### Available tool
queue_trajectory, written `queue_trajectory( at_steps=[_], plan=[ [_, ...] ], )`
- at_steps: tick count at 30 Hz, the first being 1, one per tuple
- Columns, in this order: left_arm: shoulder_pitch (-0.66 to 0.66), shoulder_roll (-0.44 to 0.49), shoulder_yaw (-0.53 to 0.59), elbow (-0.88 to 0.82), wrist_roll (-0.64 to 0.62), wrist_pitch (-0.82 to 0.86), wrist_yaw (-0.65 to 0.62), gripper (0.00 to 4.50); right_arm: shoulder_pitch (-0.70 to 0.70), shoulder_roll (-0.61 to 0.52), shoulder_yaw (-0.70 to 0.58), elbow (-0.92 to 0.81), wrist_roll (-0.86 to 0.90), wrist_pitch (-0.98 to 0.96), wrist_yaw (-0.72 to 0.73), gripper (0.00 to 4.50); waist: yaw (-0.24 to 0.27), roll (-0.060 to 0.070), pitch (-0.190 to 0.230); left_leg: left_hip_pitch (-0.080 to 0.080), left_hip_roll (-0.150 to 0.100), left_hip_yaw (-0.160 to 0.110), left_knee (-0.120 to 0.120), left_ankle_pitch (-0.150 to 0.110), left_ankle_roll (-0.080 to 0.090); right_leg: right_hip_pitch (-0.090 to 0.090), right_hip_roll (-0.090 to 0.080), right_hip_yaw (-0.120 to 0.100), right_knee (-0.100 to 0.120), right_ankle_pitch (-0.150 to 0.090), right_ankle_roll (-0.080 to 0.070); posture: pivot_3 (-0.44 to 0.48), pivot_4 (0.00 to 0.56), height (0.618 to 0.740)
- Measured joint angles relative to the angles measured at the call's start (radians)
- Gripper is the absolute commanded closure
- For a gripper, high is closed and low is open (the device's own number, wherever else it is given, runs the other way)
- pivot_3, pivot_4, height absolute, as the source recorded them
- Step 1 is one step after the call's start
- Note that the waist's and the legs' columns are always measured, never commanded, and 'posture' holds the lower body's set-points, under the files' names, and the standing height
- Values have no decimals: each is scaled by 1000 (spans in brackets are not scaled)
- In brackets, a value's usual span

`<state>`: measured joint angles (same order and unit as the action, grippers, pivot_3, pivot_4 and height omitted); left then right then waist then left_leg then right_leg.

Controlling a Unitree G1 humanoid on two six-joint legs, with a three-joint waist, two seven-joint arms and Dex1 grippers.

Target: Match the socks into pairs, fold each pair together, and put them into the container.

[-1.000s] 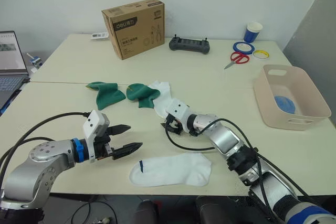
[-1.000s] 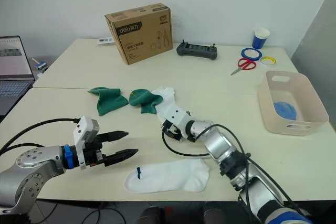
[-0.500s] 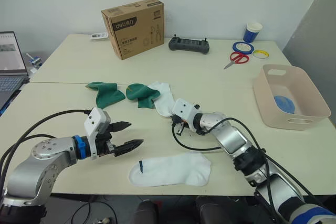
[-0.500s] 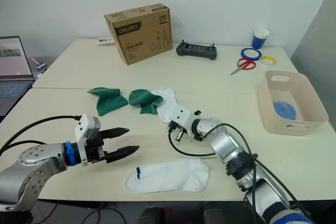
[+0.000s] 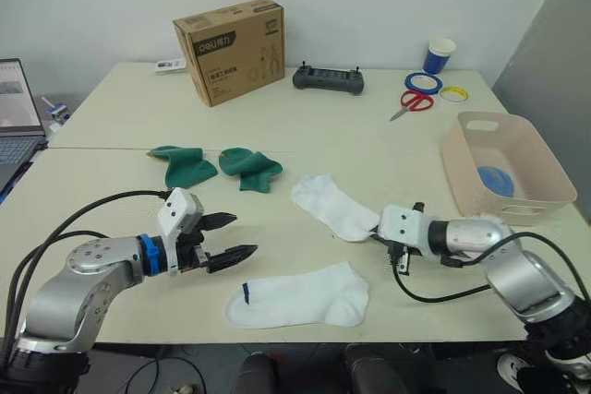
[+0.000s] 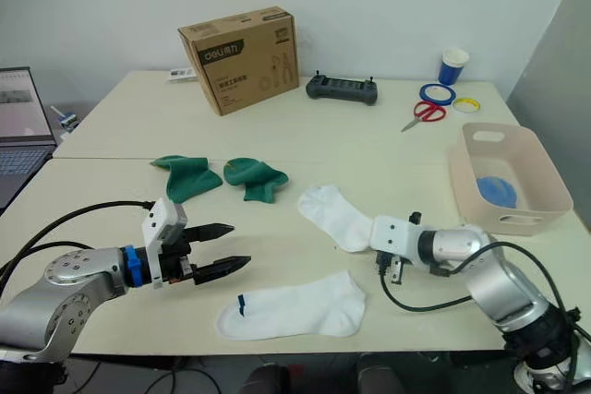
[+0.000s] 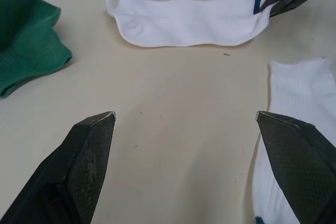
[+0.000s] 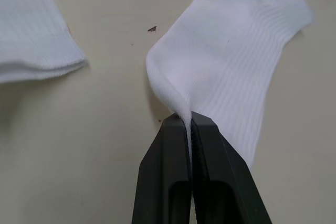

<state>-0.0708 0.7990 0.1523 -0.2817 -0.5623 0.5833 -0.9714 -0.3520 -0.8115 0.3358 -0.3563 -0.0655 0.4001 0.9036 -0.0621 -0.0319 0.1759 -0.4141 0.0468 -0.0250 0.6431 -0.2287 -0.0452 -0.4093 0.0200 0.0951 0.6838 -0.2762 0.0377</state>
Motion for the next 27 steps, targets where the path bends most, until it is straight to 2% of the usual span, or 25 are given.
queue_trajectory(
  at_steps=[4,5,8,16,22,27],
  plan=[
    [-5,0,-13,0,1,0,-5,0,8,-43,0,63,-59,-163,-2,4478,3,0,0,0,-1,0,0,0,0,0,-1,0,-1,0,0,0,150,723],
    [-10,0,-16,0,1,0,-5,0,8,-43,0,78,-66,-183,-2,4247,4,0,0,-1,-1,0,0,0,0,0,-1,0,-1,0,0,0,150,723],
    [-27,0,-27,-1,-2,4,-2,0,9,-41,-2,100,-70,-219,0,3402,6,0,0,-1,-1,0,1,0,0,0,-1,1,-1,0,0,0,150,723],
    [-89,-89,-29,-4,-55,85,87,0,29,-43,-105,40,-7,-193,32,569,9,0,0,-1,-1,-1,1,0,0,1,-1,0,-1,0,1,0,150,723],
    [-133,-136,-31,-10,-73,131,156,0,106,-43,-239,-117,132,-11,49,569,12,0,0,-1,-1,-2,1,0,0,2,0,0,-1,0,1,0,150,723],
    [-139,-135,-52,2,-44,122,158,0,190,32,-319,-199,169,210,-69,569,12,0,0,0,-1,-2,1,0,0,3,0,0,-1,0,1,0,150,723]
  ],
)
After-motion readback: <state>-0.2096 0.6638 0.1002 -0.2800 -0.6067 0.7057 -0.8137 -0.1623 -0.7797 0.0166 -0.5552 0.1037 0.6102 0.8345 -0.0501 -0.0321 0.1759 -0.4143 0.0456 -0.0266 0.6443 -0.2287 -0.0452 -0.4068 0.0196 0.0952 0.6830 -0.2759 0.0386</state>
